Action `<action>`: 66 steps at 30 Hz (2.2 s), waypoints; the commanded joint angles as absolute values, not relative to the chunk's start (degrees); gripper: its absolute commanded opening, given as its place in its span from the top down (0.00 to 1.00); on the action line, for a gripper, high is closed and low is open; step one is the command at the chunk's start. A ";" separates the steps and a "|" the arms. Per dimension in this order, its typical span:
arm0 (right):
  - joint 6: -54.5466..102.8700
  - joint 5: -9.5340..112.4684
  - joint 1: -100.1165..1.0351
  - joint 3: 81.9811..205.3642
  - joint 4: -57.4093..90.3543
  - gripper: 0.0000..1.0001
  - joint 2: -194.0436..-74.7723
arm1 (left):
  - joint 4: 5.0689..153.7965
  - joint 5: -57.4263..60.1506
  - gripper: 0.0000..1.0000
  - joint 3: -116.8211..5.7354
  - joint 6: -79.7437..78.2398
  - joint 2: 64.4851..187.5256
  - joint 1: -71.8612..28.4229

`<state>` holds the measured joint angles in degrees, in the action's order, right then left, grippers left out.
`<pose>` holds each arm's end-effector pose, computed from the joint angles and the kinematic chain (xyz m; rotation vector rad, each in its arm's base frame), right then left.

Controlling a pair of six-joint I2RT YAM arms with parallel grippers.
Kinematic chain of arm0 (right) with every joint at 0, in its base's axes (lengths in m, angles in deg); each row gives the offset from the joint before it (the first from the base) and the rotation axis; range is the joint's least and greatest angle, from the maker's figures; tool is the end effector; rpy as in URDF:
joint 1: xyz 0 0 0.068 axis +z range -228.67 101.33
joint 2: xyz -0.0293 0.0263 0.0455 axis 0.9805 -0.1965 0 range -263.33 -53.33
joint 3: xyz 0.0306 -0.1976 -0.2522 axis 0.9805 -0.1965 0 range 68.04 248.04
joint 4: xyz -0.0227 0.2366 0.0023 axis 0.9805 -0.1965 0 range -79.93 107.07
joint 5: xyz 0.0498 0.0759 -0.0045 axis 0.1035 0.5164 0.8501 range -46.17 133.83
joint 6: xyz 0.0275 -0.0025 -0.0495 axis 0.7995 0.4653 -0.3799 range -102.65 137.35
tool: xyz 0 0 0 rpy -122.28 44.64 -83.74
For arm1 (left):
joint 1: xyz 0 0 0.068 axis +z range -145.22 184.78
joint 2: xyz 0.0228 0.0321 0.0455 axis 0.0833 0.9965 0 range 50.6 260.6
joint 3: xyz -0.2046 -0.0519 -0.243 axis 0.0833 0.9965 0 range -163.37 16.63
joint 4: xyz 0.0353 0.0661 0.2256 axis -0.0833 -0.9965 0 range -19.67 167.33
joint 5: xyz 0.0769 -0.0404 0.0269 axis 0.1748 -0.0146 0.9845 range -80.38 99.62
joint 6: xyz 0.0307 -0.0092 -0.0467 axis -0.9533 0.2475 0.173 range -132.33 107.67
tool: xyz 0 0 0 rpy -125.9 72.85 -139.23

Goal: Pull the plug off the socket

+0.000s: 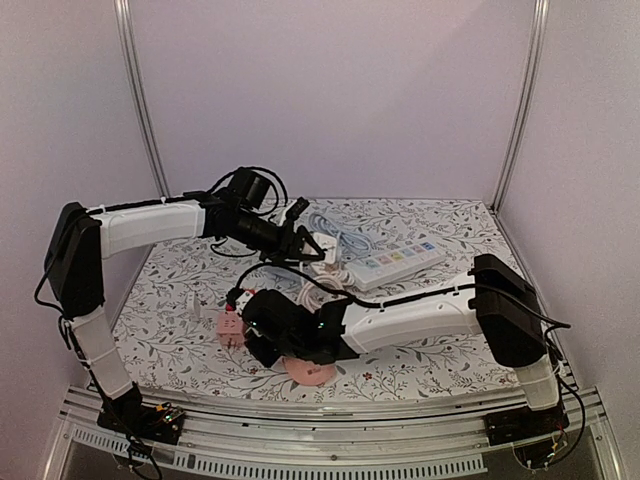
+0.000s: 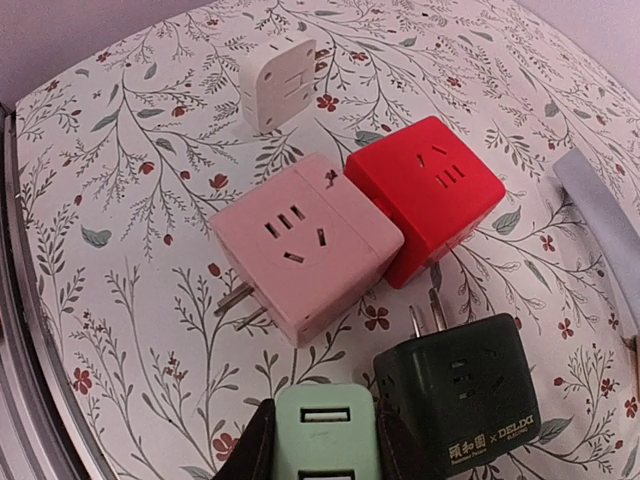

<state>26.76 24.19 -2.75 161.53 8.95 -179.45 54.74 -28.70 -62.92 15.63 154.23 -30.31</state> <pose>0.1363 0.4883 0.2270 -1.0887 1.9872 0.4142 0.3060 -0.2449 0.3078 0.5078 2.5127 -1.2798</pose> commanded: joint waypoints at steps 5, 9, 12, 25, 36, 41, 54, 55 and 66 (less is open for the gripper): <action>27.39 23.02 -5.15 163.79 6.95 0.51 -180.90 | 58.07 -29.40 0.76 -64.05 12.57 151.28 -29.50; 27.32 23.28 -5.26 163.71 6.40 0.48 -179.97 | 57.22 -28.41 0.76 -63.91 11.71 151.30 -29.50; 27.50 24.09 -5.23 162.85 6.23 0.47 -177.83 | 57.24 -28.55 0.76 -63.88 11.36 151.27 -29.42; 34.36 19.41 -9.18 151.73 -6.67 0.38 -148.48 | 51.13 -25.71 0.76 -65.48 6.94 146.28 -28.95; 43.82 32.49 -23.23 154.90 -11.03 0.37 -148.15 | 52.65 -31.87 0.77 -55.99 0.77 134.86 -26.07; 41.16 35.93 -23.51 156.06 -9.28 0.32 -149.61 | 53.16 -36.25 0.79 -56.13 0.66 134.21 -26.07; 49.75 36.89 -30.55 145.87 -0.19 0.25 -146.21 | 53.33 -36.59 0.78 -55.14 -1.13 132.57 -26.07; 48.78 37.73 -30.53 145.52 -0.02 0.24 -145.58 | 53.27 -36.74 0.78 -55.22 -1.09 132.64 -26.08; 44.67 42.96 -30.59 147.57 -1.37 0.20 -148.86 | 53.84 -38.83 0.78 -55.10 -0.82 132.75 -26.74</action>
